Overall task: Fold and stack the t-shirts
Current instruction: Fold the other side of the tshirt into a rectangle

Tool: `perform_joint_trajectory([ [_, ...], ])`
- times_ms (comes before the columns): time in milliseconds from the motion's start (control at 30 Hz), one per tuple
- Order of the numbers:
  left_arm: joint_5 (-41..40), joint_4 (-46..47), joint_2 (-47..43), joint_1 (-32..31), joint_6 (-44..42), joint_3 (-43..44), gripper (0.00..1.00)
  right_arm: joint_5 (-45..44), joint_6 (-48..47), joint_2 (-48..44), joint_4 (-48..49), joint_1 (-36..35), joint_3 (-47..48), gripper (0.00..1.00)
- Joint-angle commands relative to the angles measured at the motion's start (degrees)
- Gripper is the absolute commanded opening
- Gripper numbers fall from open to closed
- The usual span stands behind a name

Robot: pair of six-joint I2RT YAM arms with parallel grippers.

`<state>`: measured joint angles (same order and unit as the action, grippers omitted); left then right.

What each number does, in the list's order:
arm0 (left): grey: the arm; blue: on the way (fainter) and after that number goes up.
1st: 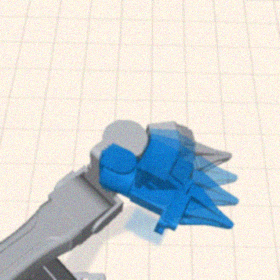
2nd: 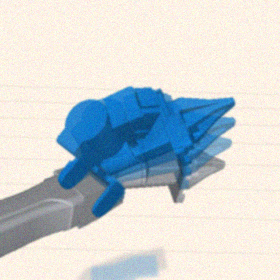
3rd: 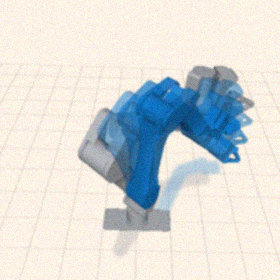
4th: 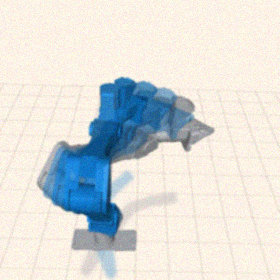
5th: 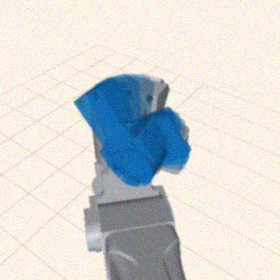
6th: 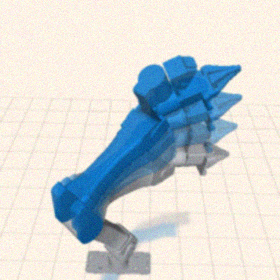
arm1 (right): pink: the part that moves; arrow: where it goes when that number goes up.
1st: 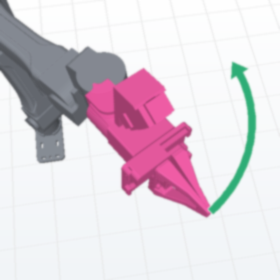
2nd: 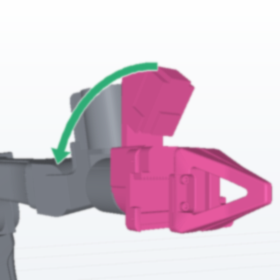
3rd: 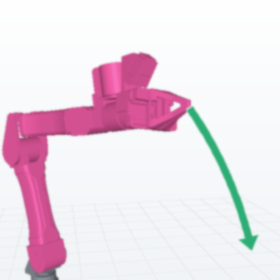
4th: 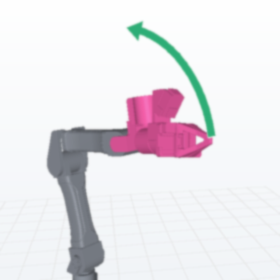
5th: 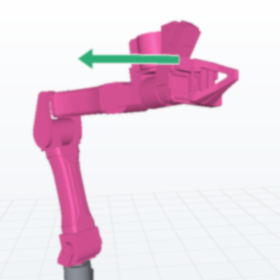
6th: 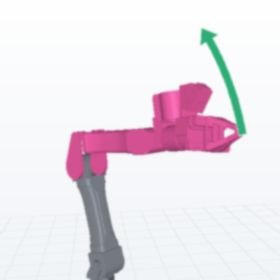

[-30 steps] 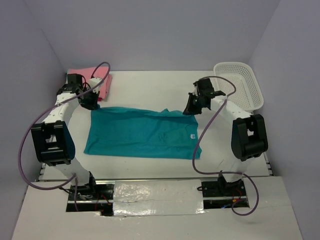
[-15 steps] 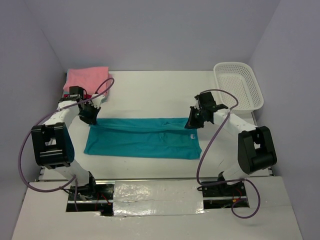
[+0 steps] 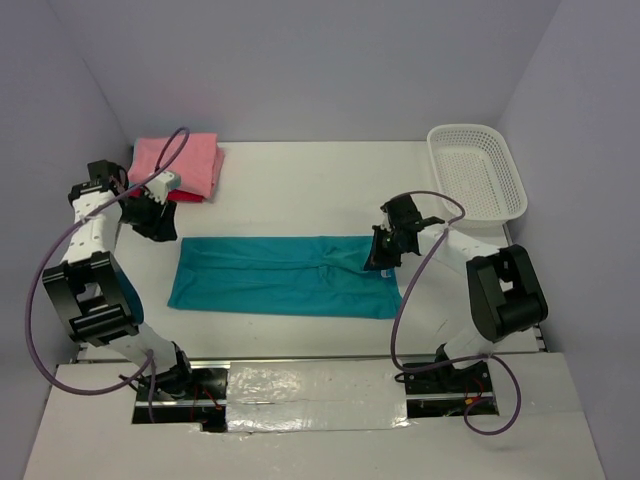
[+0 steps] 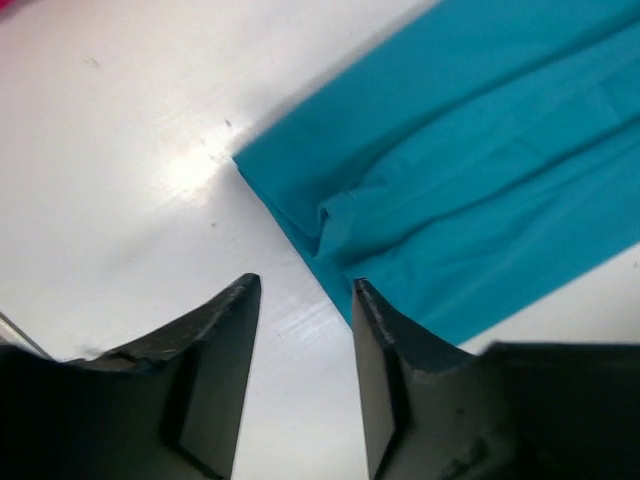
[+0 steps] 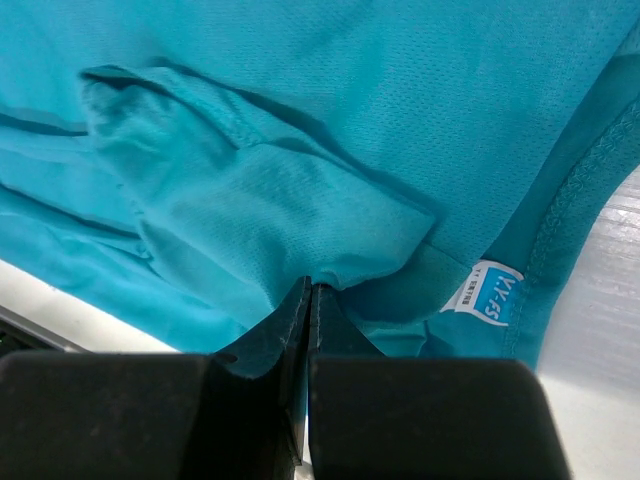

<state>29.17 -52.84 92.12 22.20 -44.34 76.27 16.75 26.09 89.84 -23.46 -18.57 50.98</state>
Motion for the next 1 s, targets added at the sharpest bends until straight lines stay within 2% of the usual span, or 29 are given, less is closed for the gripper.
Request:
perform_joint_trajectory([
  [0, 0.8, 1.7, 0.6, -2.6, 4.3, -0.2, 0.55, -0.3, 0.5, 0.9, 2.6, -0.5, -1.0, 0.00],
  [100, -2.9, 6.3, 2.5, -5.9, 7.0, -2.2, 0.63, -0.4, 0.5, 1.3, 2.3, -0.3, -0.6, 0.00],
  [133, -4.5, 7.5, 2.7, -7.3, 8.5, -3.0, 0.73, -0.4, 0.2, 1.3, 2.0, -0.4, -0.5, 0.00],
  [167, -6.6, 9.9, 3.3, -7.9, 9.2, -3.4, 0.76, -0.6, 0.1, 1.3, 1.8, -0.5, -0.4, 0.00],
  [300, -8.0, 6.4, 7.5, -8.1, 8.5, -1.7, 0.78, -1.0, -0.3, 1.6, 1.6, -0.5, -0.4, 0.00],
  [500, -6.9, 9.2, 9.7, -8.8, 9.2, -3.4, 0.79, -1.3, -0.8, 2.5, 1.2, -0.5, -0.1, 0.00],
  [600, -6.8, 8.7, 10.5, -9.0, 9.4, -3.6, 0.71, -1.4, -0.9, 2.5, 1.0, -0.4, 0.3, 0.00],
  [667, -7.1, 8.4, 10.5, -8.9, 9.5, -3.8, 0.53, -1.5, -0.9, 2.5, 0.7, -0.4, 0.6, 0.00],
  [700, -7.2, 8.0, 9.9, -8.9, 9.4, -3.9, 0.37, -1.5, -0.9, 2.5, 0.5, -0.5, 0.7, 0.00],
  [767, -7.7, 8.2, 9.1, -8.9, 9.4, -4.4, 0.20, -1.5, -1.0, 2.4, 0.7, -0.4, 0.7, 0.00],
  [800, -7.8, 8.6, 8.7, -8.9, 9.4, -4.7, 0.02, -1.2, -0.9, 2.4, 0.7, -0.4, 0.8, 0.00],
  [967, -7.4, 10.3, 8.4, -8.9, 10.2, -2.4, 0.00, -1.2, -2.2, 3.7, -1.1, -0.2, 6.4, 0.00],
])
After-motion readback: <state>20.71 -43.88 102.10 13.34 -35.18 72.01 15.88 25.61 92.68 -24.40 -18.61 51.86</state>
